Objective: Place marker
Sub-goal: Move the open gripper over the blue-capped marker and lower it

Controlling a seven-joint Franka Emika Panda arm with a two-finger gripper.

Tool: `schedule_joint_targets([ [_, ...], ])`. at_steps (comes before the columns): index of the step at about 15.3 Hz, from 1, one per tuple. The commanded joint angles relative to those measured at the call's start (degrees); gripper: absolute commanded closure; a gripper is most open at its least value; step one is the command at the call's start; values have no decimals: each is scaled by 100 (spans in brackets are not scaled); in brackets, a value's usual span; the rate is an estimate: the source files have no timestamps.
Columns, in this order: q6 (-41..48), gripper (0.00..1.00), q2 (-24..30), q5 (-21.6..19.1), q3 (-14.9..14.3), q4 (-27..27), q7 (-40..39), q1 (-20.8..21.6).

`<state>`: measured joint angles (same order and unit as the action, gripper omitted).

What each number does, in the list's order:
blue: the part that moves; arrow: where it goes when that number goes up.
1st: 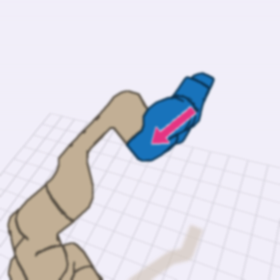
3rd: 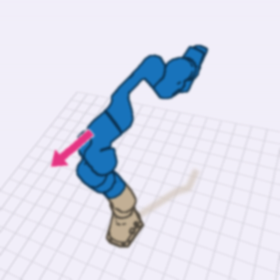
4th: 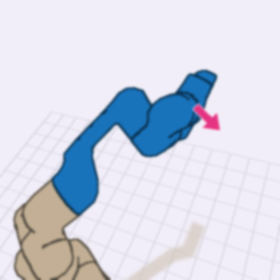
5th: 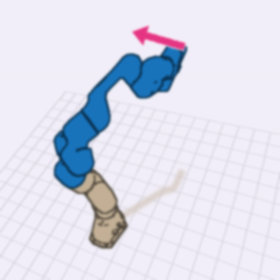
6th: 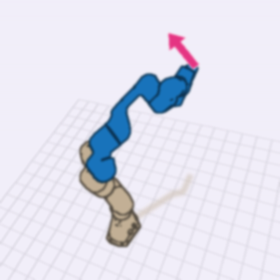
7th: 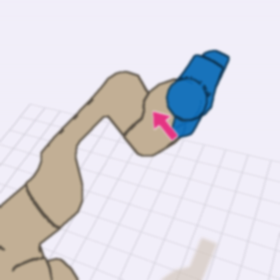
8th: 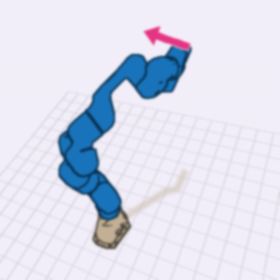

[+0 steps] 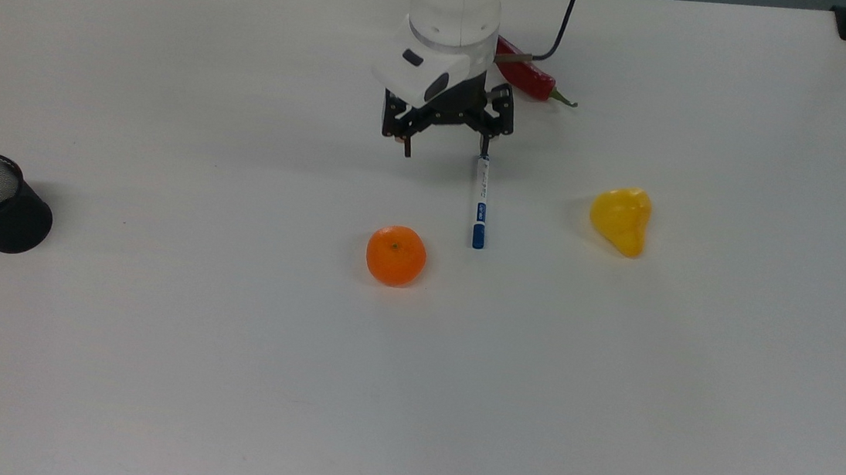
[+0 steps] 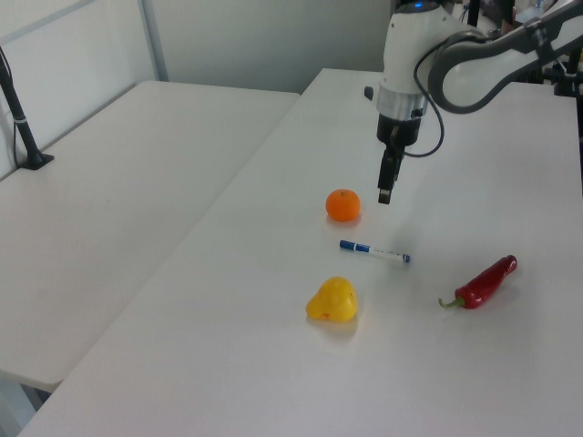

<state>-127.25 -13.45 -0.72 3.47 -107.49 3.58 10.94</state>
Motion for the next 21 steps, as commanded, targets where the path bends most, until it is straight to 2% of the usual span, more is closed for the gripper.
schedule_joint_targets([
  [1, -519, 0, -244, 55, -22, -132, 99, 83],
  [6, -1170, 0, -614, 72, -22, -132, 942, 206],
  [12, -1478, 0, -816, 98, -22, -124, 1048, 259],
  [16, -1487, 13, -922, 125, -22, -115, 1039, 321],
  [19, -1478, 17, -948, 195, -13, -115, 1048, 391],
  [21, -1478, 26, -948, 204, -13, -132, 1040, 444],
])
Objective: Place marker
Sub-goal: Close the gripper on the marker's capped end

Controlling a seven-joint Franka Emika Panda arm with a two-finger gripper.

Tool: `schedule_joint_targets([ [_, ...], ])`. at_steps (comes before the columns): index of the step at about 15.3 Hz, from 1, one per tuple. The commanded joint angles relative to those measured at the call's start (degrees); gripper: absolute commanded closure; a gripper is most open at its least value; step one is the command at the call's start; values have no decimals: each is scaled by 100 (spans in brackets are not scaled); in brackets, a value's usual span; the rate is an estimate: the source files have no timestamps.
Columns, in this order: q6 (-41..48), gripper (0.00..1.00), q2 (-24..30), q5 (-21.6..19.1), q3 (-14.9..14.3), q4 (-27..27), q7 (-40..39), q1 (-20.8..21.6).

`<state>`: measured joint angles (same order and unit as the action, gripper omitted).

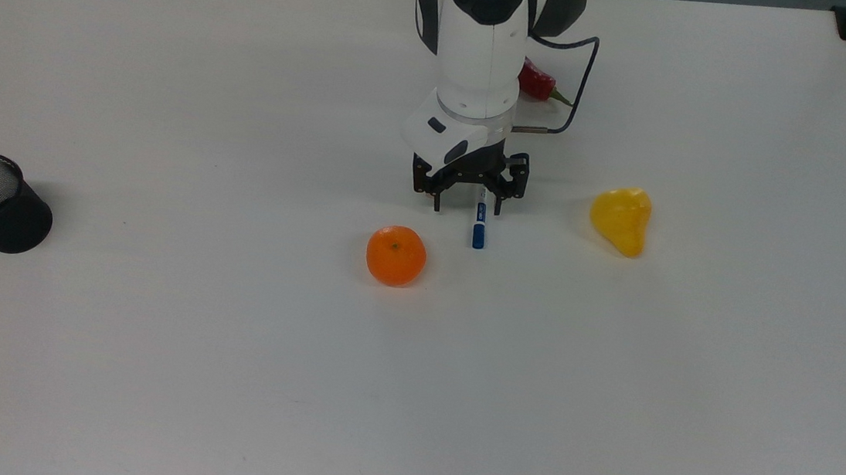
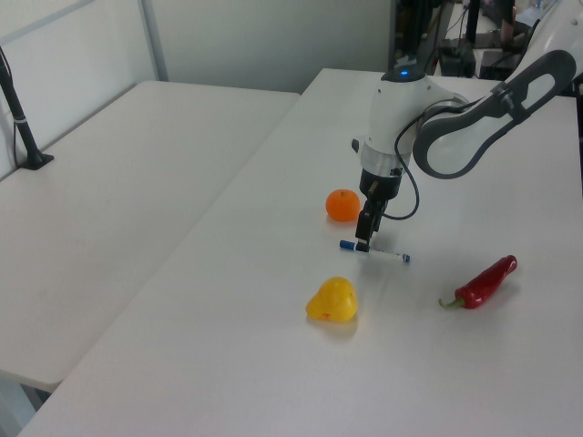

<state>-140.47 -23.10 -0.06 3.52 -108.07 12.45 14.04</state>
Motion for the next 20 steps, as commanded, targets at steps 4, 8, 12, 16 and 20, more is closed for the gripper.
schedule_joint_targets([
  [4, -156, 52, -36, 287, -9, -74, 153, 135],
  [8, -148, 98, -36, 288, -9, -74, 153, 143],
  [12, -78, 100, 60, 288, -9, -65, 153, 82],
  [16, 378, 100, 534, 270, -9, -47, 100, -32],
  [20, 958, 100, 1201, 200, -9, -30, 91, -199],
])
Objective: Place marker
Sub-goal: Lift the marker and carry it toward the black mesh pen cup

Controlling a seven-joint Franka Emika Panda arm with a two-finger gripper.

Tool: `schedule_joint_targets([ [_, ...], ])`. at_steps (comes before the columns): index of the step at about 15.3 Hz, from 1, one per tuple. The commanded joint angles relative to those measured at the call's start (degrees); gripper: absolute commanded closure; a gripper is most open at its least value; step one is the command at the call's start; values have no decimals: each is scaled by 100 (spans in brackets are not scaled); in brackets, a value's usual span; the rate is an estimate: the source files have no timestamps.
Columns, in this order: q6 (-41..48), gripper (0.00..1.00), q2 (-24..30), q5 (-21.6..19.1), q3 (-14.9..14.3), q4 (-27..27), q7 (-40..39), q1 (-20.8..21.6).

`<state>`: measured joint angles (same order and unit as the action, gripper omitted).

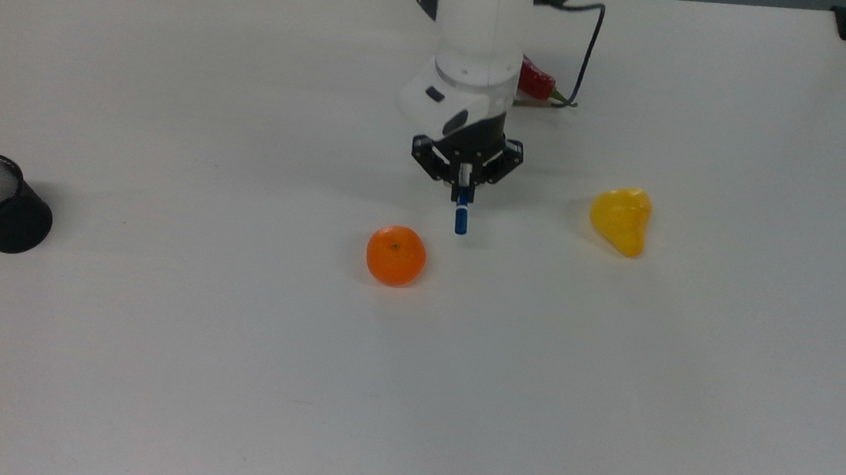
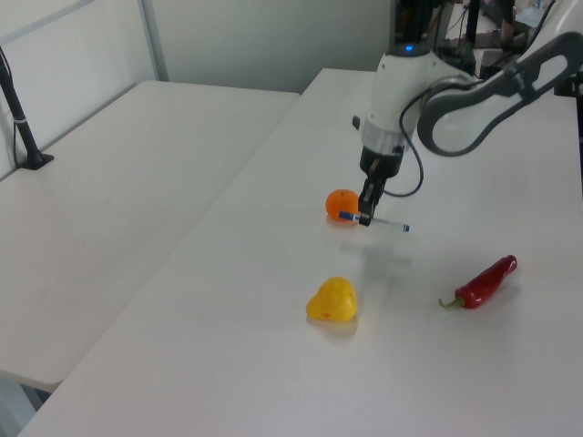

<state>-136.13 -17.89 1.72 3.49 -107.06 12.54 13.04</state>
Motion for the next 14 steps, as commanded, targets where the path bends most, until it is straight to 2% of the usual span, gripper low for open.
schedule_joint_targets([
  [1, 700, 100, 864, 21, -6, -130, 82, -135],
  [9, 2195, 100, 2288, -75, -85, -113, 73, -460],
  [14, 2670, 100, 2764, -260, -278, -60, -102, -741],
])
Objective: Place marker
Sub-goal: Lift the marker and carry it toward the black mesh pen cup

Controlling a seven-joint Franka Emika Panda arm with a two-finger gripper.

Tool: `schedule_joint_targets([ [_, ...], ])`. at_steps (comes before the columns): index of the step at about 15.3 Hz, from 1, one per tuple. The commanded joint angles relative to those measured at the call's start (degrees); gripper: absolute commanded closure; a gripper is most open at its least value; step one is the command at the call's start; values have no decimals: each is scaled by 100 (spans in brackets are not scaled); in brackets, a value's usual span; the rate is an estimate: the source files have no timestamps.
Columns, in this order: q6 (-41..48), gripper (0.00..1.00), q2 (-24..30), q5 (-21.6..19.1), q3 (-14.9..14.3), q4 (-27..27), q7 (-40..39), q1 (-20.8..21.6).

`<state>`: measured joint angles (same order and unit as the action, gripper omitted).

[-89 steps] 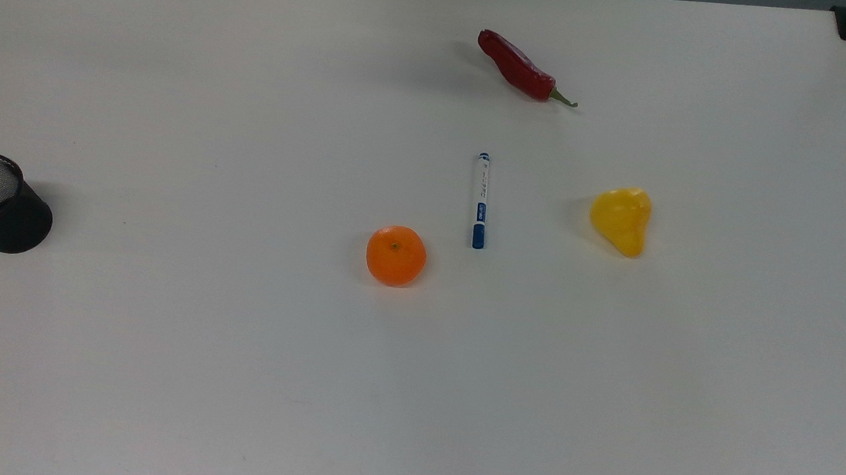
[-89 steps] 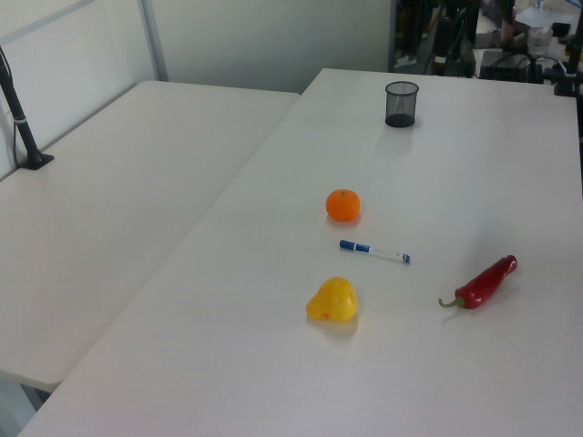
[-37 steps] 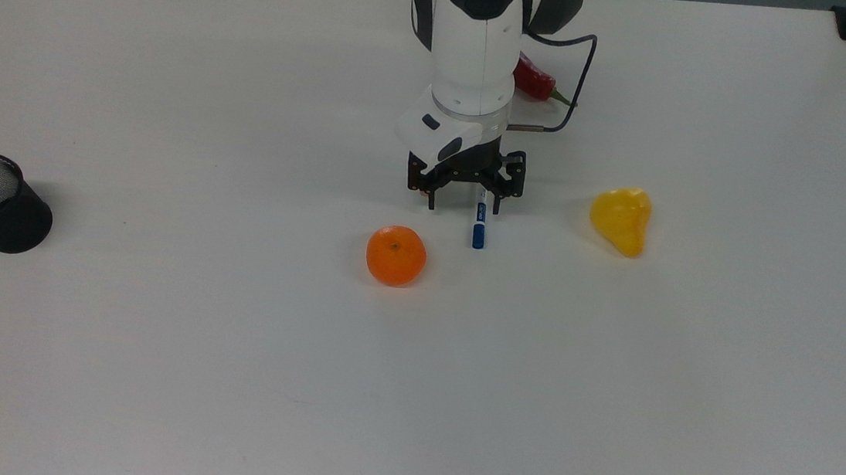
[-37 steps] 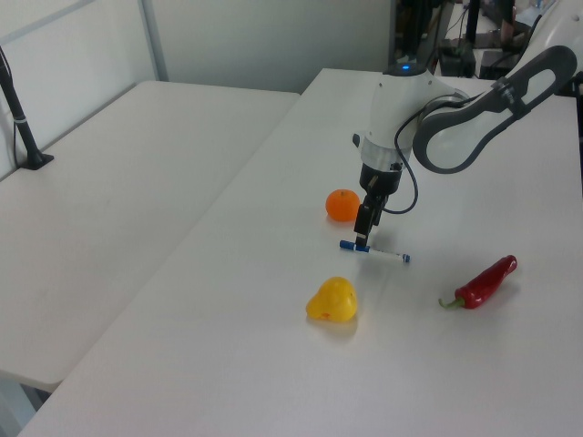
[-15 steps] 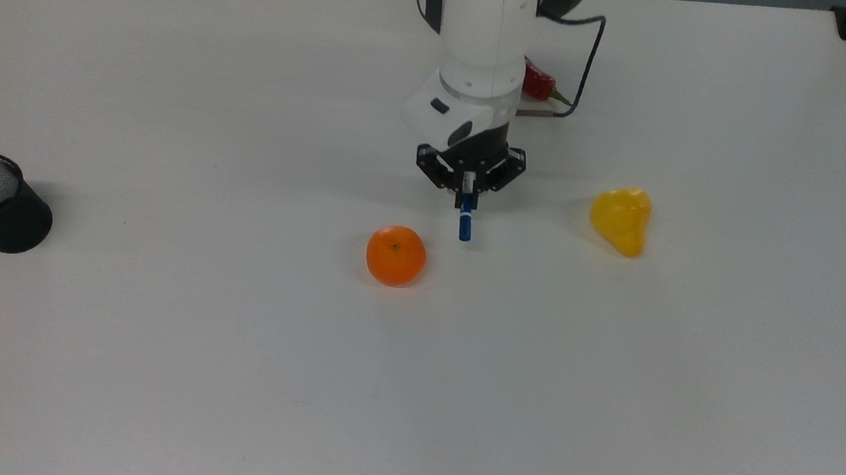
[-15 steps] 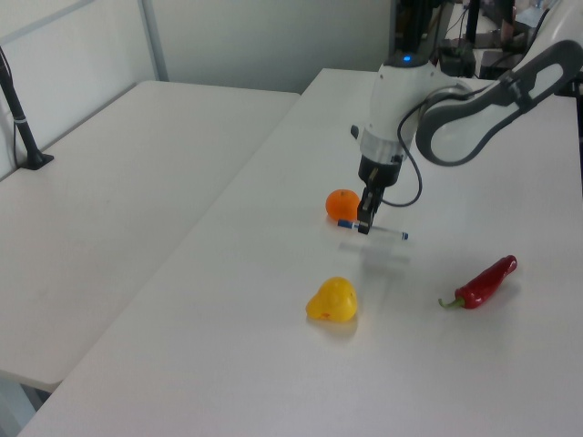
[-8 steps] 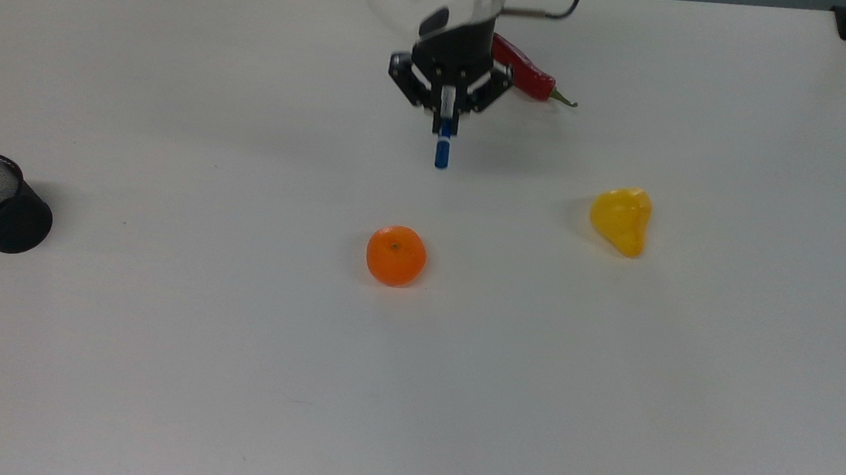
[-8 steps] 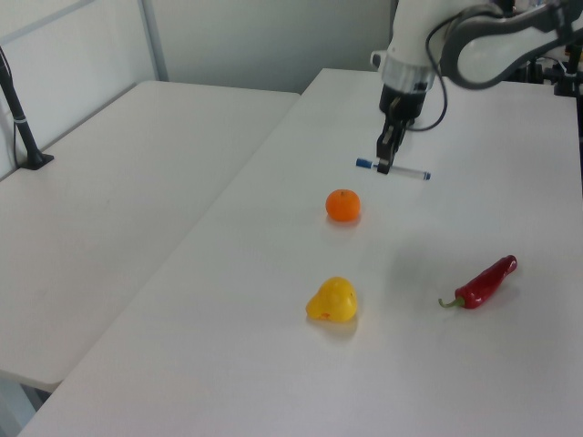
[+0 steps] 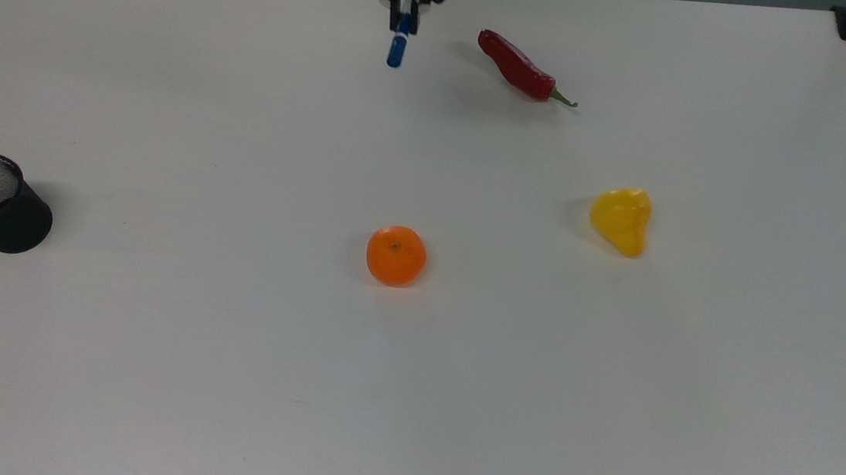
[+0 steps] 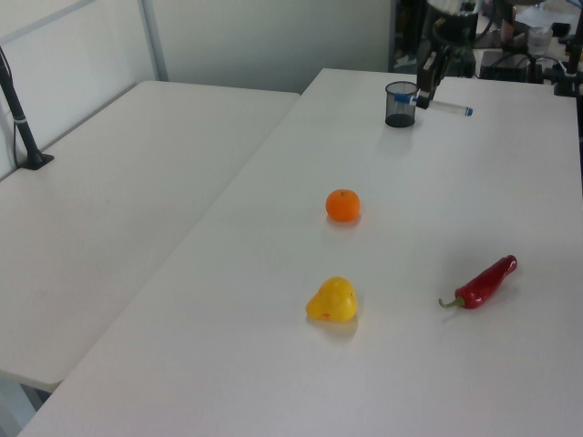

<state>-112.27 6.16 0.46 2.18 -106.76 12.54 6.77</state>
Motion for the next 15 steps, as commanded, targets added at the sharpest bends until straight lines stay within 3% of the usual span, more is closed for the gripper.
schedule_joint_targets([
  [1, 293, 100, 403, -133, -235, -91, -173, -184],
  [5, 144, 100, 403, -134, -797, 6, -576, -325],
  [8, -618, 100, 272, -133, -1175, 6, -928, -509],
  [15, -2850, 100, -588, -133, -1238, 137, -1175, -1580],
])
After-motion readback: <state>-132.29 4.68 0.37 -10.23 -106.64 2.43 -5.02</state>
